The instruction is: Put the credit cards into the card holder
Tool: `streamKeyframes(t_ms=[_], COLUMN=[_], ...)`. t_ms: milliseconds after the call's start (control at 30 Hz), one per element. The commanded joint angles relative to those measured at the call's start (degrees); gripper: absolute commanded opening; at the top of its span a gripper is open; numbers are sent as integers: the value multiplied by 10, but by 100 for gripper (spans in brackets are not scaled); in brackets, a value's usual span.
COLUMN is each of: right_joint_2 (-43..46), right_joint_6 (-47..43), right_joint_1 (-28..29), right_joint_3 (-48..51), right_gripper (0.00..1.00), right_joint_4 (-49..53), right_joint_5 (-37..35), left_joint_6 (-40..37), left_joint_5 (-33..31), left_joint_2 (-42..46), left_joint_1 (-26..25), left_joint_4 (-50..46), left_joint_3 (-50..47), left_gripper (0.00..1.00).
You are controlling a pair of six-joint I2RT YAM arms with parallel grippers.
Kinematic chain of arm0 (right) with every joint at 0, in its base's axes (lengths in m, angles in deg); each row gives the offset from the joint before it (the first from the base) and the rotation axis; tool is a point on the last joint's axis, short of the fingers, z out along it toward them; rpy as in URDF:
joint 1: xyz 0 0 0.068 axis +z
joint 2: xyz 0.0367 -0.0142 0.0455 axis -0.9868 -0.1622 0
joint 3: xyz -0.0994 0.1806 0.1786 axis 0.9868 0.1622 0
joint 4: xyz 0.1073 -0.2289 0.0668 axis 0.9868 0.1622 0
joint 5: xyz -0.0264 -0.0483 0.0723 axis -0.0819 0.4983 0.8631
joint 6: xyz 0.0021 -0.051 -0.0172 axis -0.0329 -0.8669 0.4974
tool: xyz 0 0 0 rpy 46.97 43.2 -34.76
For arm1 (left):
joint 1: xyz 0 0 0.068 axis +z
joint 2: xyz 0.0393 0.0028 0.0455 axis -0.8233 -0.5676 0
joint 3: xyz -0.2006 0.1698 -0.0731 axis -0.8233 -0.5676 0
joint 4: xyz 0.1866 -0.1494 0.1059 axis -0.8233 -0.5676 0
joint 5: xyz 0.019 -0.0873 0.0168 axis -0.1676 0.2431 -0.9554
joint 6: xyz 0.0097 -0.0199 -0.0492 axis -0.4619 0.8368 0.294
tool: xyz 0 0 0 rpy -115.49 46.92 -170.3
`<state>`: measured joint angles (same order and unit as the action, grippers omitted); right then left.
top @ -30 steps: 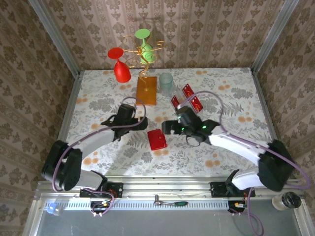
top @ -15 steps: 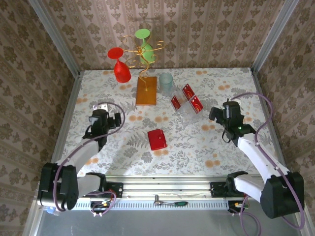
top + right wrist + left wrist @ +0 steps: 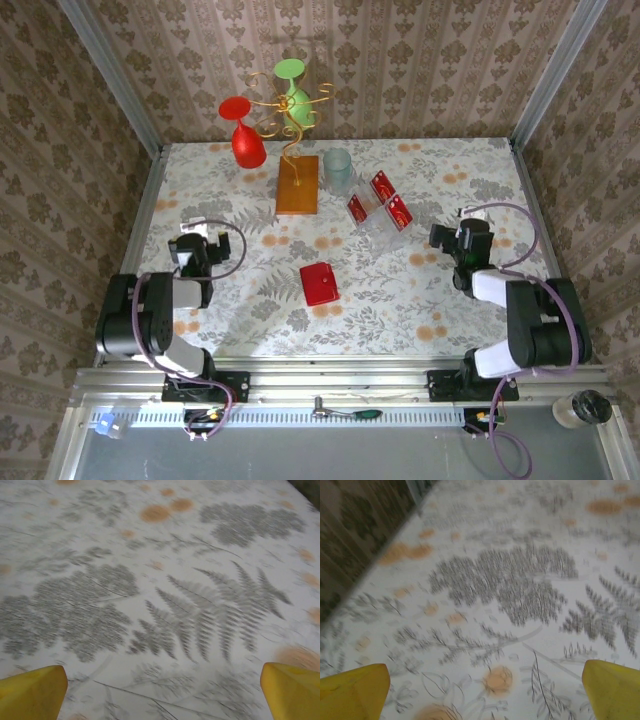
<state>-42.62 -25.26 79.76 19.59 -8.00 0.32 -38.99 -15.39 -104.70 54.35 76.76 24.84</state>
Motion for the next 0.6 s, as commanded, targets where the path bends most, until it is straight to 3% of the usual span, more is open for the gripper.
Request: streamKeyframes(t_ms=[0, 67, 567], right_joint_2=[-20, -34, -23], right_joint_6=[-28, -29, -48], right_joint_1=[2, 3, 15], right_joint_3=[12, 18, 8], right_gripper=[100, 100, 100], right_joint_4=[-109, -146, -112], right_joint_5=[68, 67, 70], left_joint_6=[-23, -27, -30], left_joint_5=[75, 81, 80], left_joint_2=[-4, -4, -6], left_joint_1=[2, 0, 0], left_joint_4=[35, 33, 38], left_joint_3=[28, 29, 28], left_gripper=[100, 100, 100])
